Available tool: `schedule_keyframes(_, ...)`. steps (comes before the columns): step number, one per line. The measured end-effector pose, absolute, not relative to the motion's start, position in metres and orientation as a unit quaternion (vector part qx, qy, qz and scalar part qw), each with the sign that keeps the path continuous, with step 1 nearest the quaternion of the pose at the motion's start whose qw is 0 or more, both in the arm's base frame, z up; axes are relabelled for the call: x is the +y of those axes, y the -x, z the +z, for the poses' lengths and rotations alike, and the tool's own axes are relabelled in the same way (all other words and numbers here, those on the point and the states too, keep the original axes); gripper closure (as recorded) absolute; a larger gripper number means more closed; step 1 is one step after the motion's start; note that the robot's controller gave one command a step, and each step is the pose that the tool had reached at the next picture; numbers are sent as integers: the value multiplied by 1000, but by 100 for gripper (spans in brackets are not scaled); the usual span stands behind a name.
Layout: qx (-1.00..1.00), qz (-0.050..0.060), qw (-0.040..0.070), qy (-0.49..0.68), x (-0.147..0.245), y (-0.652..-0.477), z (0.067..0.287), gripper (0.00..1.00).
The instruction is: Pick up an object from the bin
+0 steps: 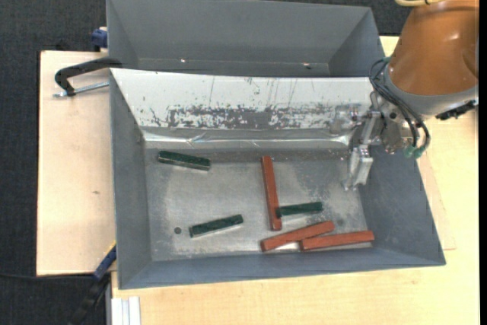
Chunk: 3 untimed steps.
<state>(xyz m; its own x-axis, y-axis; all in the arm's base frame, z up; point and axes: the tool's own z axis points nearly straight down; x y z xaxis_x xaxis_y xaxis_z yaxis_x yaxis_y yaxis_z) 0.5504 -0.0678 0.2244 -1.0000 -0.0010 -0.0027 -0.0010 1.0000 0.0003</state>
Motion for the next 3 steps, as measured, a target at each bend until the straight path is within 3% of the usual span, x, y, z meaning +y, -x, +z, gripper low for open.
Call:
schedule_keyframes(1,1000,0,1,1,-68,-550,224,0)
schedule_keyframes(2,1000,0,5,16,-59,-533,178,0)
schedule_keyframes(3,1000,1,-1,4,-56,-499,147,0)
